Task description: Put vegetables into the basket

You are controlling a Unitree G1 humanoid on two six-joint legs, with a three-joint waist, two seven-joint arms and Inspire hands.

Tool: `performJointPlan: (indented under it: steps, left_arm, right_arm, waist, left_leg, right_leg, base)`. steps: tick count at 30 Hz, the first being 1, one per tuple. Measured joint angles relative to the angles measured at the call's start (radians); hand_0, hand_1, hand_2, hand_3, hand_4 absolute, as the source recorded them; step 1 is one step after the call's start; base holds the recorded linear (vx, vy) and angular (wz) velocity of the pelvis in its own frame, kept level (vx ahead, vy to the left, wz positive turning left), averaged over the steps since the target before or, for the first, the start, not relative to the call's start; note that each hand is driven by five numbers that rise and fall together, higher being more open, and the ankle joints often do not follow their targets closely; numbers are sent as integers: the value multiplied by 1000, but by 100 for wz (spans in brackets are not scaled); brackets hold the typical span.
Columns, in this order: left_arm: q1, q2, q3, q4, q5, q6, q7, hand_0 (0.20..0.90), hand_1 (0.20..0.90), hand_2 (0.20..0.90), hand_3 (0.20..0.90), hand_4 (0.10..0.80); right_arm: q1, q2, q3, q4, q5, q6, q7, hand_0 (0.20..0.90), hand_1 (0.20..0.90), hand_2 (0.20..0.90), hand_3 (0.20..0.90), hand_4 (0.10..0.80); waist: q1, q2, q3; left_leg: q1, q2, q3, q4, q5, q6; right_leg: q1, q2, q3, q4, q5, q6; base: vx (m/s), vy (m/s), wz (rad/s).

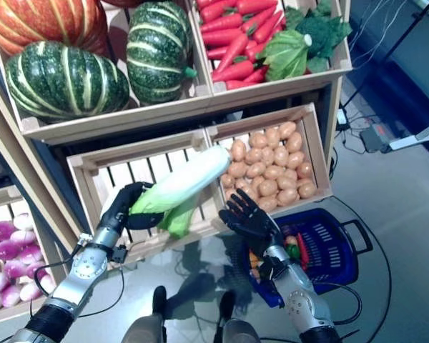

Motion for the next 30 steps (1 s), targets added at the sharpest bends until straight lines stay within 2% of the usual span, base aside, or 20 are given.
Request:
performJointPlan:
  steps: [9, 20, 30]
  left_arm:
    - [9, -2, -68, 0, -91, 57, -118, 300, 300, 300, 300, 400]
    - [34, -10, -67, 0, -161, 64, -165, 300, 300, 300, 300, 400]
    - [34, -28, -65, 2, -204, 72, -200, 300, 300, 300, 300, 400]
  right_arm:
    - [-6, -9, 55, -35, 70, 50, 4, 900, 900, 900, 900, 800]
    - [-55, -12, 80, -74, 189, 51, 3, 900, 900, 900, 900, 800]
    - [-62, 28, 81, -74, 301, 25, -3, 900, 900, 900, 900, 800]
  waist:
    - [4, 5, -60]
    - [15, 23, -90]
    - [23, 33, -109]
  left_leg:
    - [9, 0, 2, 0, 0, 0]
    - [11, 0, 4, 0, 0, 1]
    - [21, 0, 5, -1, 0, 1]
  right_leg:
    - [4, 0, 5, 0, 3, 0]
    - [4, -1, 7, 0, 4, -1]
    - [12, -1, 8, -1, 4, -1]
  base:
    - [27, -6, -2]
    - [22, 5, -1]
    - [19, 4, 0]
